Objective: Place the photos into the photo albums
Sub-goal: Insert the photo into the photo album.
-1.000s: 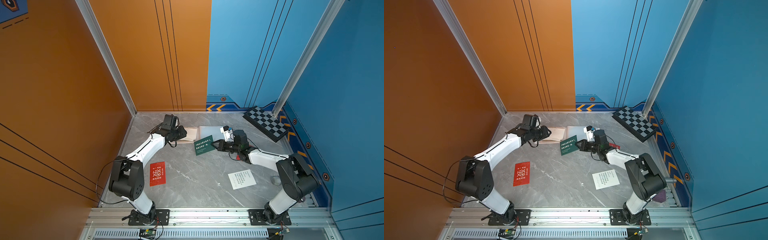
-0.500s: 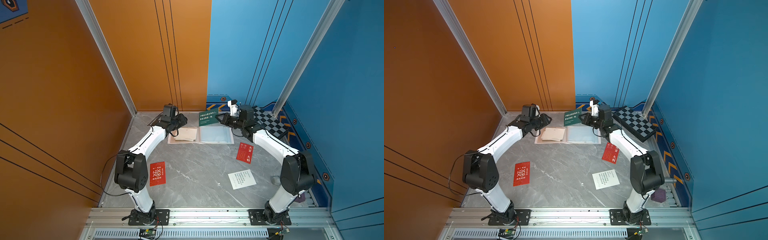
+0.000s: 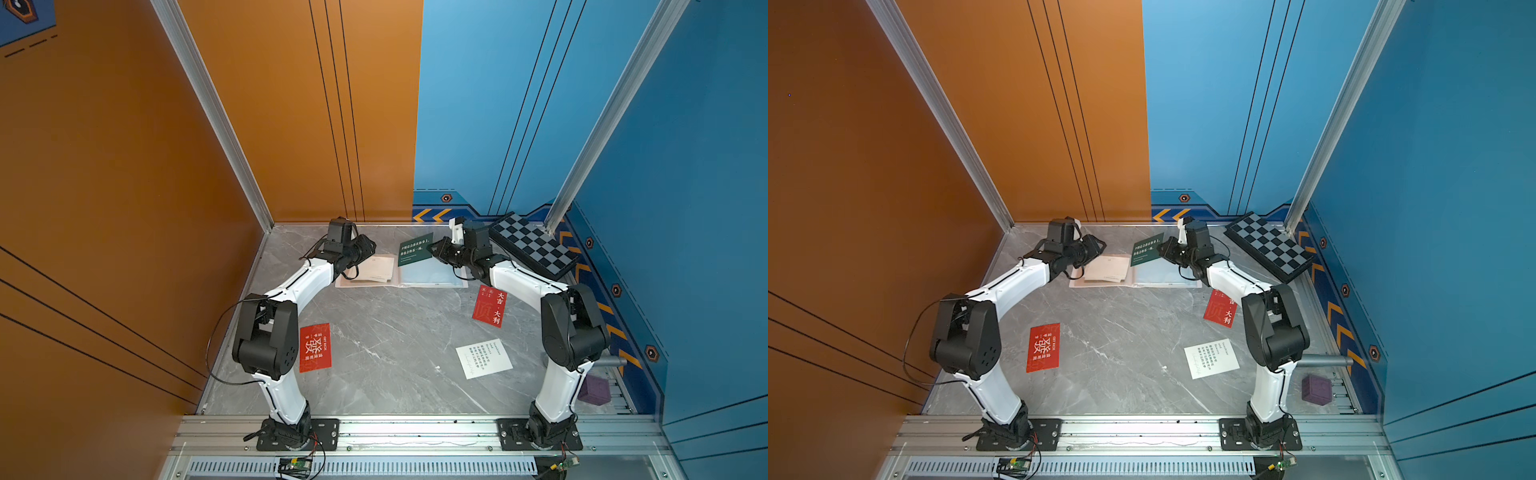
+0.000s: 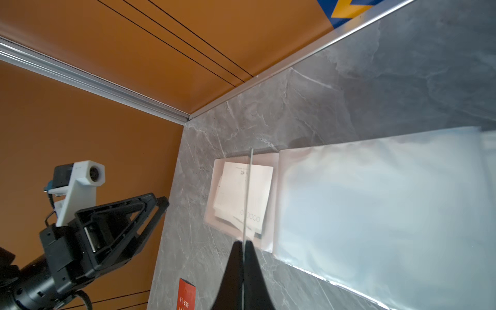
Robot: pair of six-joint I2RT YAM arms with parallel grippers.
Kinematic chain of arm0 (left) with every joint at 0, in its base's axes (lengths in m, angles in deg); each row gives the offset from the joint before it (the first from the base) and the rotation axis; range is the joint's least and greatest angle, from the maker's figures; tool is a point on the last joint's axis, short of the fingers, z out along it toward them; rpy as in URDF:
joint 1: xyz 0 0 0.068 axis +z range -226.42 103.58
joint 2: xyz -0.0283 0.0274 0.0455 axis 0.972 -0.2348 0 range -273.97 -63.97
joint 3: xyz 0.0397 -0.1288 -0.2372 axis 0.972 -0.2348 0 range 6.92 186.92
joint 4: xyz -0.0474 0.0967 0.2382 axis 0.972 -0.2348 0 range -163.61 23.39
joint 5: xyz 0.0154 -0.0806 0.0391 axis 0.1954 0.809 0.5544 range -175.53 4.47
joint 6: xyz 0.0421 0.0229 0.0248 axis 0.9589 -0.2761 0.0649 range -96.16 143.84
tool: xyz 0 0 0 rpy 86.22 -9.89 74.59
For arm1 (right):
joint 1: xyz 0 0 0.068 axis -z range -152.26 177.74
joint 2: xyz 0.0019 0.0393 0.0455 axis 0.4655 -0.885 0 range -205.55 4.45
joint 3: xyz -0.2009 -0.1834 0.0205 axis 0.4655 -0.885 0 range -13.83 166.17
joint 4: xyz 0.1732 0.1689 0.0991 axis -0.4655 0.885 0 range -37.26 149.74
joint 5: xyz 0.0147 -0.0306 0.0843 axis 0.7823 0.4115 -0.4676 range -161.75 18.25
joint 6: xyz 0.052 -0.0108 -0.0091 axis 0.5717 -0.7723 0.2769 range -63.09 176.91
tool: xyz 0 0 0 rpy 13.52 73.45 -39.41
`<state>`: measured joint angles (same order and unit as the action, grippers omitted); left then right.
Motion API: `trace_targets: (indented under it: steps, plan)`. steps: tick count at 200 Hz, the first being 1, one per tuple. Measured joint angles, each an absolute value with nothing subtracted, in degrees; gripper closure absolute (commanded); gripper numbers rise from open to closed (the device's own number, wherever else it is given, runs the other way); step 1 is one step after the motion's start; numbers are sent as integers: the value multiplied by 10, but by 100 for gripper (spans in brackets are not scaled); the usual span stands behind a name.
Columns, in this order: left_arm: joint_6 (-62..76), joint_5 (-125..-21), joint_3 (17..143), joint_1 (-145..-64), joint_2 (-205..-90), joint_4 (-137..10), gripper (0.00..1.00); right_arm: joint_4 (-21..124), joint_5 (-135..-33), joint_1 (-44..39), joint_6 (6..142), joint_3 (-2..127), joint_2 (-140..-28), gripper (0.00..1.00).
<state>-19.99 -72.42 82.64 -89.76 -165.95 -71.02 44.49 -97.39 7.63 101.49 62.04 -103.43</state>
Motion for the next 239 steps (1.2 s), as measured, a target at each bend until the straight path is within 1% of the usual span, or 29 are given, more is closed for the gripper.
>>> trace_targets:
  steps: [54, 197, 239]
  plan:
    - [-202, -715, 820, -888, -1679, -706, 58, 452, -975, 98, 1006, 620, -1045, 100]
    - [-189, -721, 828, -890, -1707, -742, 58, 451, -1004, 83, 1007, 653, -1115, 99]
    - [-181, -723, 842, -898, -1708, -750, 59, 452, -1004, 81, 1006, 655, -1117, 99]
